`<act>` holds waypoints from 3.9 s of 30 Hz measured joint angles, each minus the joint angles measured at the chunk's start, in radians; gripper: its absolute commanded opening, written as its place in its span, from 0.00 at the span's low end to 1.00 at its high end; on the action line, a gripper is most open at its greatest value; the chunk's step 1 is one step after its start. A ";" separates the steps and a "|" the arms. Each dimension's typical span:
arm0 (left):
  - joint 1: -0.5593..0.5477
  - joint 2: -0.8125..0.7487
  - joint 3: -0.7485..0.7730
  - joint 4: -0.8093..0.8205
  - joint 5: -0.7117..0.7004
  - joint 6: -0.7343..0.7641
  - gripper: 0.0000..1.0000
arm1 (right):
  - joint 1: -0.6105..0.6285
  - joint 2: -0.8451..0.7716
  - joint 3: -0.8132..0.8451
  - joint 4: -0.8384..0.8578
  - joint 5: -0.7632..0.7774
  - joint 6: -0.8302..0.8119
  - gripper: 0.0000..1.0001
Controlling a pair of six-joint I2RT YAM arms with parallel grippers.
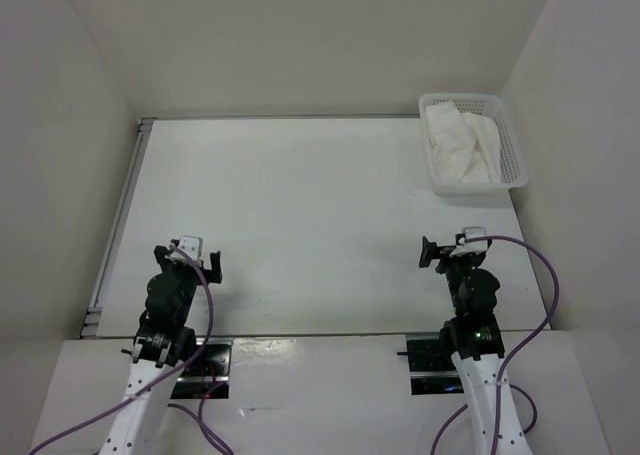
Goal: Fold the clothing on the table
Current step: Grab the skirt from the pile
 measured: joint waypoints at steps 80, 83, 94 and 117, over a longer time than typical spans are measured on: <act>-0.003 0.618 0.793 0.241 -0.094 0.234 1.00 | -0.359 2.052 1.864 -0.678 -0.168 -0.159 0.99; -0.003 0.829 1.031 0.135 -0.209 0.122 1.00 | -0.360 2.082 1.860 -0.631 -0.181 -0.158 0.99; 0.090 1.400 1.578 -0.469 -0.267 -0.069 1.00 | -0.360 2.247 1.918 -0.539 -0.220 -0.130 0.99; 0.249 1.564 1.575 -0.725 -0.183 0.063 1.00 | -0.239 2.412 2.177 -0.546 -0.213 -0.122 0.00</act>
